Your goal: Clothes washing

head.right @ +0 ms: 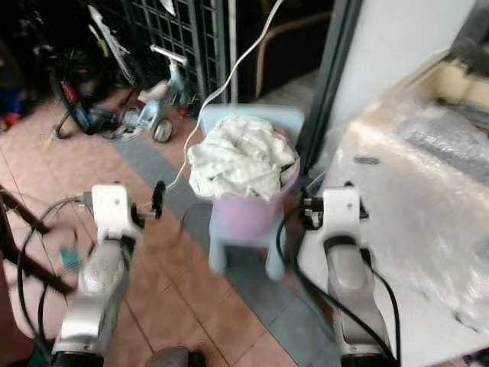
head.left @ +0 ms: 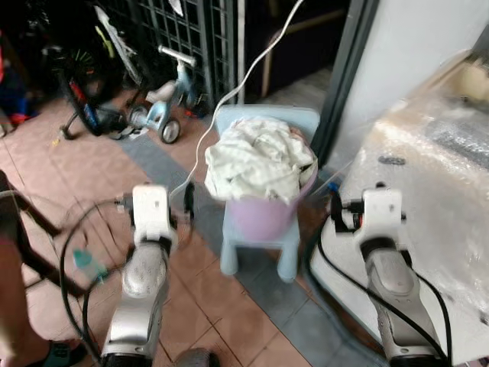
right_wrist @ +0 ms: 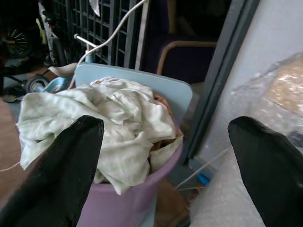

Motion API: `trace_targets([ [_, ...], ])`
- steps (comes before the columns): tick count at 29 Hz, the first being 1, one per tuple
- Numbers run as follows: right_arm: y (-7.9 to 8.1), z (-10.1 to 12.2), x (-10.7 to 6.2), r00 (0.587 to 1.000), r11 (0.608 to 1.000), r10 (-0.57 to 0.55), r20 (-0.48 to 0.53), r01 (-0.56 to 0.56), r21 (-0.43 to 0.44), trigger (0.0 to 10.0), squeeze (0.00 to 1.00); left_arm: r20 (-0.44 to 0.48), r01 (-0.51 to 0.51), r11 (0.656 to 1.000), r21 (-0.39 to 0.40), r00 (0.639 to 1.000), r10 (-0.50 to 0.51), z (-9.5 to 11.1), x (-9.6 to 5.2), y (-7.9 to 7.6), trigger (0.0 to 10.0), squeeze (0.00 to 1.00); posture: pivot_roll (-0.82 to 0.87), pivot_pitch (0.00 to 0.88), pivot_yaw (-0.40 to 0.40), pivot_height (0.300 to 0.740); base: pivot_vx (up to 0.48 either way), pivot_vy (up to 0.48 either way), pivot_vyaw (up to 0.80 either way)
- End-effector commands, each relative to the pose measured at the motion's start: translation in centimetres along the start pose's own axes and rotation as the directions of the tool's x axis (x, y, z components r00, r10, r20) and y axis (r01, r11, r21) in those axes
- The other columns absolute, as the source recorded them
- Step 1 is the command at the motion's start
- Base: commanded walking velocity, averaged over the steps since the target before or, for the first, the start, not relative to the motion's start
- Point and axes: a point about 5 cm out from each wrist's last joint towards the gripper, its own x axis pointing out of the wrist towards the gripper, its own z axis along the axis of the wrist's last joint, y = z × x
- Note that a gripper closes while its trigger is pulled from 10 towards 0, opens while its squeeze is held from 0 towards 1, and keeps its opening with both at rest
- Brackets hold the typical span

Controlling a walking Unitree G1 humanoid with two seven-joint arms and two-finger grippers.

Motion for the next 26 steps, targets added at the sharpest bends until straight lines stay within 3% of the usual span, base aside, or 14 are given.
trace_targets([
  [1,0.8,0.2,0.2,1.000,1.000,0.027,0.010,-0.027,0.012,10.0,0.00,0.001,-0.014,1.000,-0.002,1.000,0.014,0.2,0.3,0.4,10.0,0.00,-0.05,0.017,0.055,0.740,0.394,0.270,0.00],
  [10,1.3,0.3,0.2,0.999,0.999,0.046,0.016,-0.046,-0.002,10.0,0.00,0.016,-0.009,1.000,0.003,1.000,0.009,0.4,0.5,0.3,10.0,0.00,-0.05,0.021,0.059,0.740,0.397,0.270,0.00],
  [20,2.5,-0.3,0.3,0.995,0.995,0.100,-0.011,-0.100,-0.025,10.0,0.00,0.001,-0.006,1.000,0.003,1.000,0.006,-0.1,0.7,-0.2,10.0,0.00,-0.04,0.023,0.050,0.740,0.428,0.000,0.00],
  [26,3.3,0.0,0.9,0.986,0.986,0.165,-0.004,-0.165,-0.035,10.0,0.00,-0.041,-0.008,1.000,0.000,0.999,0.008,-0.5,0.9,-0.3,10.0,0.00,-0.01,0.030,0.012,0.740,0.043,0.000,0.00],
])
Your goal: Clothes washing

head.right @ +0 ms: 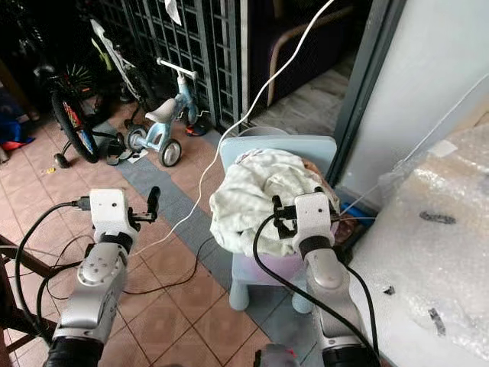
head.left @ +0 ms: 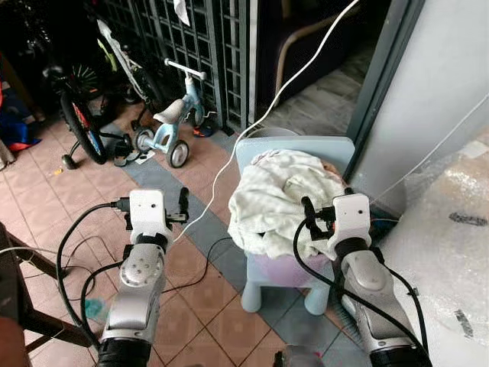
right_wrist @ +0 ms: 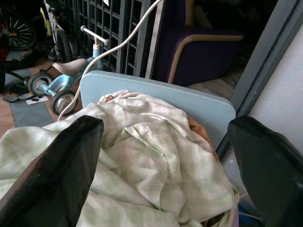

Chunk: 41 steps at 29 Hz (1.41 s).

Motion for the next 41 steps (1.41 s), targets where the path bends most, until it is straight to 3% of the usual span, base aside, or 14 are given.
trace_targets([
  [1,0.7,0.9,0.6,0.999,0.999,0.034,0.031,-0.034,-0.004,10.0,0.00,-0.011,-0.009,1.000,0.020,1.000,0.010,-0.2,0.0,0.7,10.0,0.00,0.00,0.028,-0.005,0.740,0.000,0.000,0.00],
  [6,0.9,1.9,1.2,0.996,0.997,0.076,0.038,-0.075,-0.025,10.0,0.00,0.020,0.015,0.997,0.075,1.000,-0.017,0.6,0.8,0.2,10.0,0.00,0.00,0.034,-0.046,0.740,0.000,0.000,0.00],
  [11,1.9,1.0,1.1,0.995,0.995,0.096,0.017,-0.097,0.021,10.0,0.00,0.002,0.014,0.999,0.041,1.000,-0.014,0.1,0.7,0.0,10.0,0.00,0.02,0.030,-0.002,0.740,0.000,0.000,0.00],
  [14,3.3,1.1,0.9,0.982,0.983,0.183,0.041,-0.181,-0.043,10.0,0.00,0.007,0.014,0.999,0.045,1.000,-0.014,0.2,0.8,-0.1,10.0,0.00,0.05,0.022,-0.009,0.740,0.000,0.000,0.00],
  [18,4.0,1.1,1.3,0.968,0.967,0.248,0.033,-0.246,-0.066,10.0,0.00,0.029,-0.014,0.998,0.056,1.000,0.013,0.7,1.0,0.6,10.0,0.00,0.12,0.013,-0.056,0.740,0.000,0.000,0.00],
  [20,4.3,0.8,1.6,0.961,0.958,0.276,0.002,-0.275,-0.085,10.0,0.00,0.010,-0.093,0.995,0.039,0.996,0.093,-0.2,0.1,1.9,10.0,0.00,0.13,0.010,-0.072,0.740,0.000,0.000,0.00],
  [23,4.2,0.7,1.8,0.963,0.958,0.268,0.000,-0.267,-0.100,10.0,0.00,-0.013,-0.109,0.993,0.039,0.994,0.109,-0.8,-0.3,2.1,10.0,0.00,0.13,0.008,-0.074,0.740,0.000,0.000,0.00],
  [29,2.6,-0.2,1.8,0.993,0.993,0.113,-0.015,-0.113,-0.040,10.0,0.00,-0.006,-0.077,0.995,0.065,0.997,0.077,-0.9,-0.3,1.3,10.0,0.00,0.12,0.000,-0.101,0.740,0.000,0.000,0.00],
  [31,1.5,-0.9,1.3,0.999,1.000,0.006,-0.035,-0.006,-0.026,10.0,0.00,-0.002,-0.075,0.996,0.057,0.997,0.075,-0.8,0.0,0.9,10.0,0.00,0.09,0.000,-0.082,0.740,0.000,0.000,0.00],
  [35,-0.1,-2.0,0.4,0.991,0.994,-0.107,-0.082,0.109,0.019,10.0,0.00,0.000,-0.006,0.997,0.074,1.000,0.006,-0.5,0.6,-0.3,10.0,0.00,0.05,0.000,-0.046,0.740,0.000,0.000,-0.11],
  [41,-3.5,-2.7,-0.9,0.964,0.971,-0.240,-0.112,0.240,-0.014,10.0,0.00,0.005,0.054,0.994,0.092,0.998,-0.055,0.0,1.3,-1.1,10.0,0.00,0.00,0.000,-0.014,0.740,0.000,-0.042,-0.80],
])
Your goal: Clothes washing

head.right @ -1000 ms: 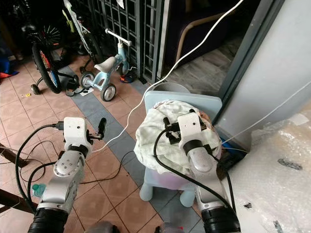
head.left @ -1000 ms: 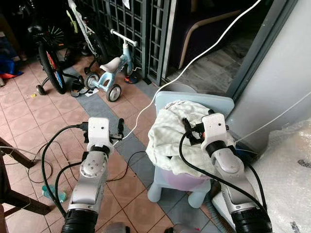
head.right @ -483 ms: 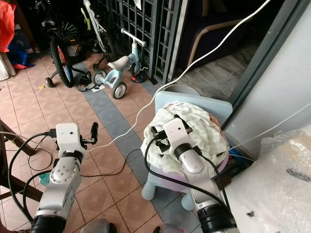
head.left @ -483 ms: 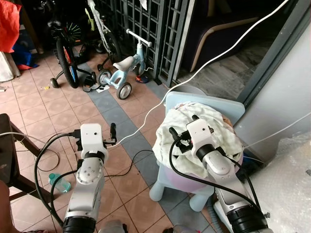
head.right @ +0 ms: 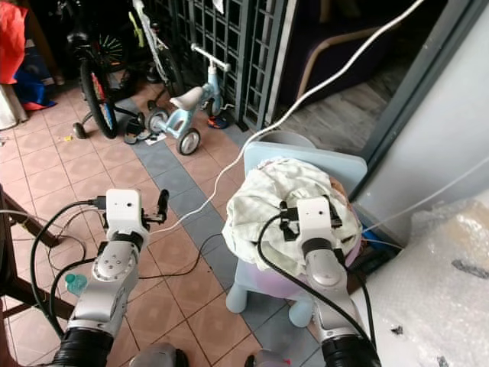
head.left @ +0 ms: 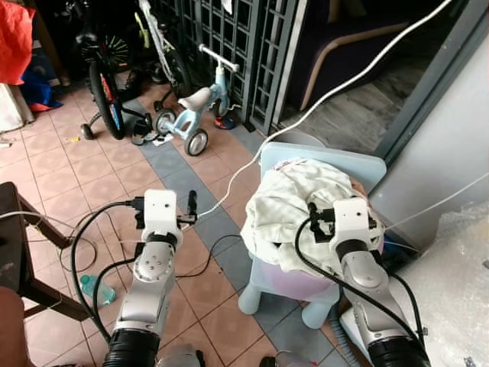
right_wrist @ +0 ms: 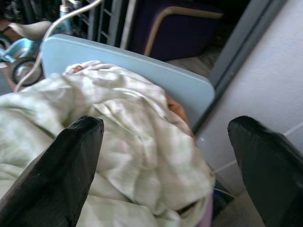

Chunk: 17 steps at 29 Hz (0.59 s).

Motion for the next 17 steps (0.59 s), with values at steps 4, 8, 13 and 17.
trace_targets([
  [4,-1.6,-0.7,-1.1,0.997,0.998,-0.065,-0.028,0.065,0.012,10.0,0.00,-0.050,0.033,0.999,-0.013,0.998,-0.033,-1.4,-0.4,-0.6,10.0,0.00,-0.03,0.000,0.003,0.740,0.000,-0.298,-0.80],
  [8,-2.0,-0.6,-1.4,0.996,0.996,-0.087,-0.024,0.087,0.018,10.0,0.00,-0.059,0.051,0.999,-0.020,0.997,-0.052,-1.6,-0.5,-1.0,10.0,0.00,-0.03,0.000,0.020,0.740,0.000,-0.277,-0.80],
  [13,-2.7,-0.6,-1.5,0.992,0.992,-0.124,-0.029,0.124,0.029,10.0,0.00,-0.073,0.063,0.998,-0.022,0.995,-0.065,-1.8,-0.4,-1.1,10.0,0.00,-0.03,0.000,0.029,0.740,0.000,-0.100,-0.80],
  [17,-2.9,-0.9,-1.8,0.988,0.987,-0.150,-0.036,0.152,0.049,10.0,0.00,-0.074,0.070,0.997,-0.013,0.995,-0.071,-1.7,0.0,-0.7,10.0,0.00,-0.04,0.000,0.045,0.740,0.000,0.000,-0.80],
])
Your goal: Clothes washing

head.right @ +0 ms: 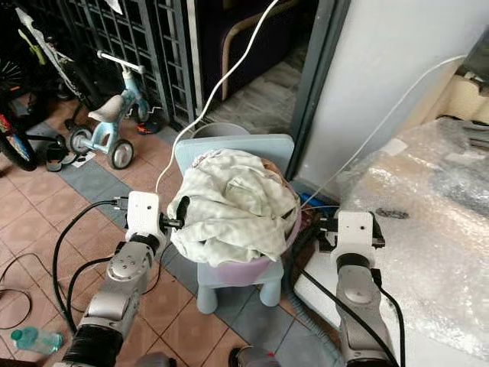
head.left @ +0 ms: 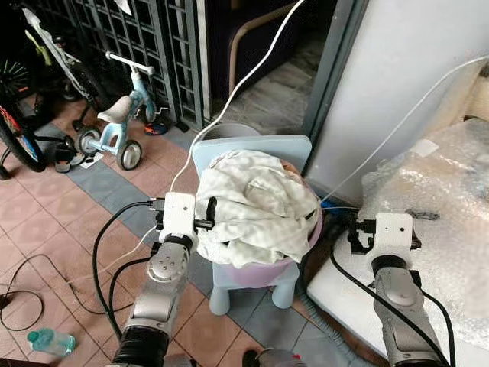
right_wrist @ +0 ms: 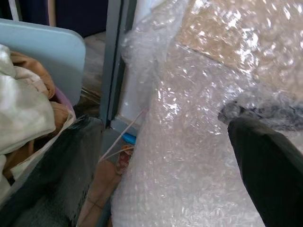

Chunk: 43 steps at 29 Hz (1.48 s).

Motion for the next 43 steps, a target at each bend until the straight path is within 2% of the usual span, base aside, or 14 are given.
trace_targets([
  [1,-0.6,-0.2,-0.2,1.000,1.000,-0.027,-0.011,0.027,0.005,10.0,0.00,0.004,0.019,1.000,-0.005,1.000,-0.019,0.3,0.3,-0.3,10.0,0.00,-0.04,0.000,0.045,0.740,0.000,0.000,-0.80],
  [10,-0.2,0.0,-0.3,1.000,1.000,-0.008,-0.001,0.008,0.026,10.0,0.00,0.006,0.023,0.999,-0.029,1.000,-0.023,0.3,0.5,-0.3,10.0,0.00,-0.03,0.000,0.037,0.740,0.000,0.000,-0.74],
  [16,0.2,0.5,0.1,1.000,0.999,0.025,0.019,-0.025,0.027,10.0,0.00,0.013,0.008,0.998,-0.056,1.000,-0.008,0.4,0.5,-0.4,10.0,0.00,-0.01,0.000,0.009,0.740,0.000,0.000,0.00],
  [24,1.8,1.0,0.7,0.991,0.991,0.130,0.022,-0.130,0.011,10.0,0.00,0.009,-0.073,0.993,-0.087,0.997,0.074,0.1,0.0,0.5,10.0,0.00,0.03,0.000,-0.060,0.740,0.000,0.000,0.00],
  [27,2.3,1.6,1.4,0.986,0.987,0.162,0.035,-0.162,0.002,10.0,0.00,0.002,-0.108,0.990,-0.095,0.994,0.109,-0.3,-0.5,0.9,10.0,0.00,0.05,0.000,-0.081,0.740,0.000,0.000,0.00],
  [30,2.5,2.0,1.9,0.984,0.985,0.171,0.044,-0.171,0.001,10.0,0.00,-0.003,-0.119,0.988,-0.095,0.993,0.119,-0.6,-0.7,1.2,10.0,0.00,0.05,0.000,-0.080,0.740,0.000,0.000,0.00],
  [32,2.7,2.3,2.2,0.983,0.985,0.173,0.055,-0.173,0.001,10.0,0.00,-0.004,-0.116,0.989,-0.088,0.993,0.116,-0.5,-0.7,1.3,10.0,0.00,0.05,0.000,-0.053,0.740,0.000,0.000,0.00],
  [37,2.9,2.3,2.4,0.986,0.988,0.154,0.065,-0.155,0.016,10.0,0.00,0.007,-0.096,0.994,-0.052,0.995,0.096,-0.1,-0.3,1.4,10.0,0.00,0.03,0.000,-0.026,0.740,0.000,0.000,0.00],
  [43,3.0,2.3,2.5,0.985,0.986,0.158,0.067,-0.161,0.031,10.0,0.00,0.020,-0.124,0.991,-0.046,0.992,0.125,0.4,-0.4,2.1,10.0,0.00,0.04,0.005,-0.020,0.740,0.000,0.000,0.00],
])
